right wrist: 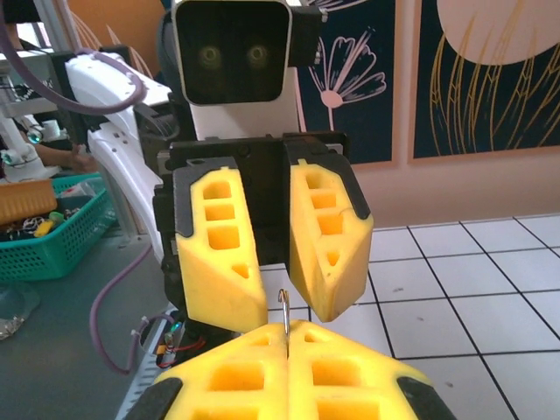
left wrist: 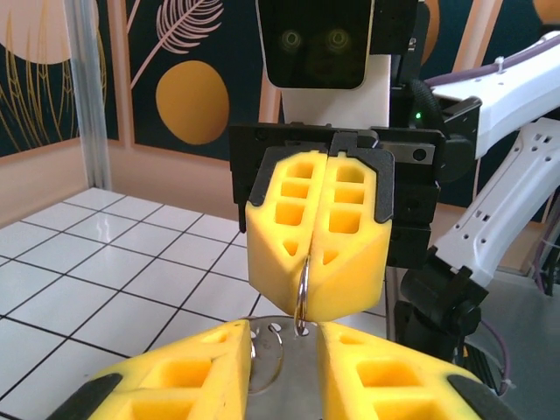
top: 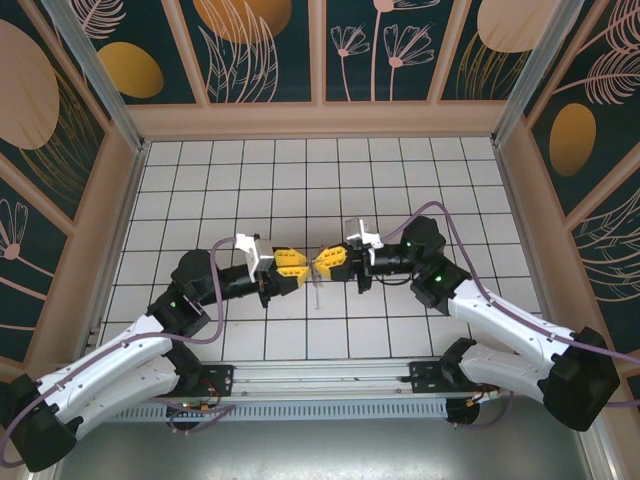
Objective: Put the keys on the keyring
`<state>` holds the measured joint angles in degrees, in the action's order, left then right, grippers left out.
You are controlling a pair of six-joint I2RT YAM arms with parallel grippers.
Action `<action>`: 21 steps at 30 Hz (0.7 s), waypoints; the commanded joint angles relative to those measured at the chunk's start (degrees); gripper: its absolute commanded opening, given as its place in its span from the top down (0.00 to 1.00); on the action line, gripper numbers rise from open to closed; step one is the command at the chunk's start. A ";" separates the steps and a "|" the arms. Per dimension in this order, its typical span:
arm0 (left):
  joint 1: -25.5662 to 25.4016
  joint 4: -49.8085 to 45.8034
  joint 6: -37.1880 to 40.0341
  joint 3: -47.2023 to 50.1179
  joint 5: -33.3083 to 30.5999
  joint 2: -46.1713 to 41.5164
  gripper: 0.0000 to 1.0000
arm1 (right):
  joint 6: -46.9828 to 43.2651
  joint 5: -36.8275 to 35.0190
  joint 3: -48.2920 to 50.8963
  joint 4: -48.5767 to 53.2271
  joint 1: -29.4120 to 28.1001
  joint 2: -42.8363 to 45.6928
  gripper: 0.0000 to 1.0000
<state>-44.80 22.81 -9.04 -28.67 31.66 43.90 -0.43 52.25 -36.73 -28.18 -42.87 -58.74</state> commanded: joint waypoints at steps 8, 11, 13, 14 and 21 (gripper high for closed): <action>-0.32 8.55 -3.67 1.15 3.93 0.37 0.77 | 5.58 2.81 2.44 -11.16 0.07 0.36 1.00; -0.38 9.26 -4.05 1.02 4.63 1.39 0.77 | 6.27 2.78 2.98 -12.65 0.11 0.29 1.00; -0.45 9.55 -4.02 1.08 4.86 2.01 0.77 | 6.40 2.61 3.13 -13.05 0.07 0.24 1.00; -0.52 9.62 -4.05 1.05 4.77 2.27 0.77 | 6.34 2.54 3.11 -13.08 0.07 0.22 1.00; -1.15 9.14 -3.35 0.44 4.32 3.91 0.78 | 6.93 2.33 3.74 -14.75 0.07 0.21 1.00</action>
<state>-45.45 29.82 -12.14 -28.23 35.33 47.46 5.32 54.13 -33.65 -38.68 -42.87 -58.76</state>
